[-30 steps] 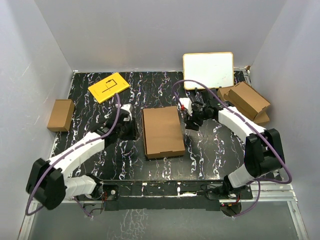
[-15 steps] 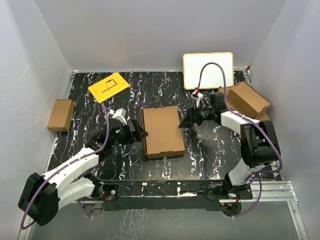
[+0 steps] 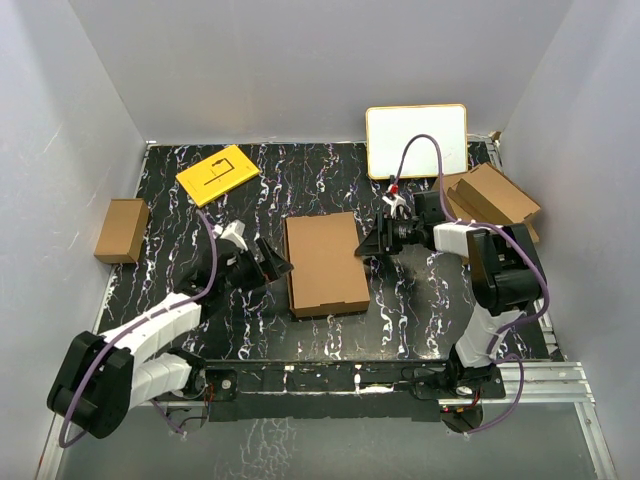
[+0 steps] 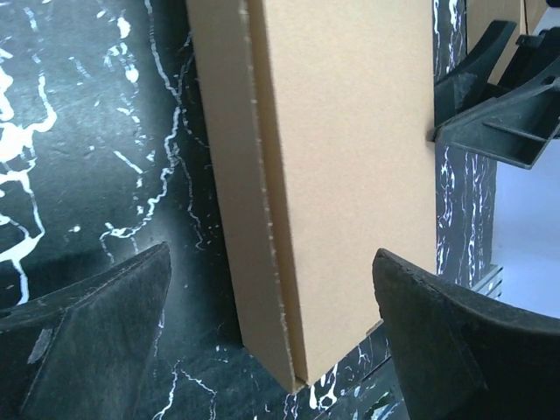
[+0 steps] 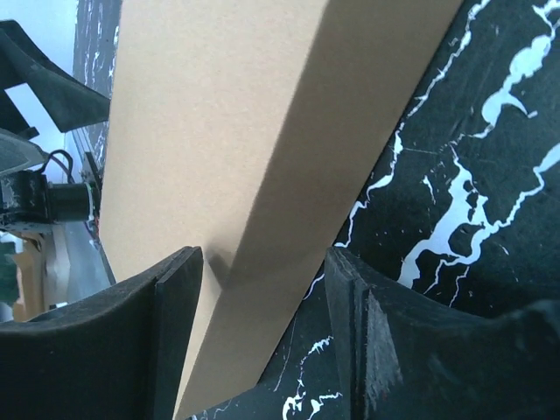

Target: Fold the paper box

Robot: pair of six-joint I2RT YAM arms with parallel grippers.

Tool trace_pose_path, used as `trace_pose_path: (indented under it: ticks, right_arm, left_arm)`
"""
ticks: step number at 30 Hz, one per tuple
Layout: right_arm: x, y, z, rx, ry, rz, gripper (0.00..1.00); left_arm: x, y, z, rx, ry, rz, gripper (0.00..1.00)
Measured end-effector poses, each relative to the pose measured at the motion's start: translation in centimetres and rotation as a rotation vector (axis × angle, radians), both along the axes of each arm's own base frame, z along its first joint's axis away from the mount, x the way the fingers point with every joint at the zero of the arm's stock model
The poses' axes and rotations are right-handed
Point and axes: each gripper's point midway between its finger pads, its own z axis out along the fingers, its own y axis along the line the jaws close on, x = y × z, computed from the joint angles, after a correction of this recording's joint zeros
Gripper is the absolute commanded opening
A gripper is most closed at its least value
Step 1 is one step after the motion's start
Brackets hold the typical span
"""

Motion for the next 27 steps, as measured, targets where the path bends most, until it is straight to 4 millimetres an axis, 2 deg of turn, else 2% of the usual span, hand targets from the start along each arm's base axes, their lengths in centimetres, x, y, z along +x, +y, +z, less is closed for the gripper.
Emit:
trace_pose_path:
  ticks: [4, 8, 18, 27]
  right_arm:
    - [0.0, -0.2, -0.6, 0.001, 0.036, -0.019, 0.48]
    - [0.2, -0.8, -0.6, 0.019, 0.057, -0.032, 0.41]
    - [-0.1, -1.4, -0.8, 0.093, 0.121, -0.019, 0.37]
    - [0.0, -2.1, -1.0, 0.125, 0.170, -0.026, 0.36]
  left_arm:
    - [-0.1, 0.5, -0.9, -0.045, 0.039, 0.022, 0.97]
    - [0.2, -0.3, -0.8, -0.101, 0.051, 0.009, 0.97]
    - [-0.2, -2.1, -2.6, -0.232, 0.153, 0.002, 0.97]
    - [0.4, -3.0, -3.5, -0.279, 0.188, -0.003, 0.97]
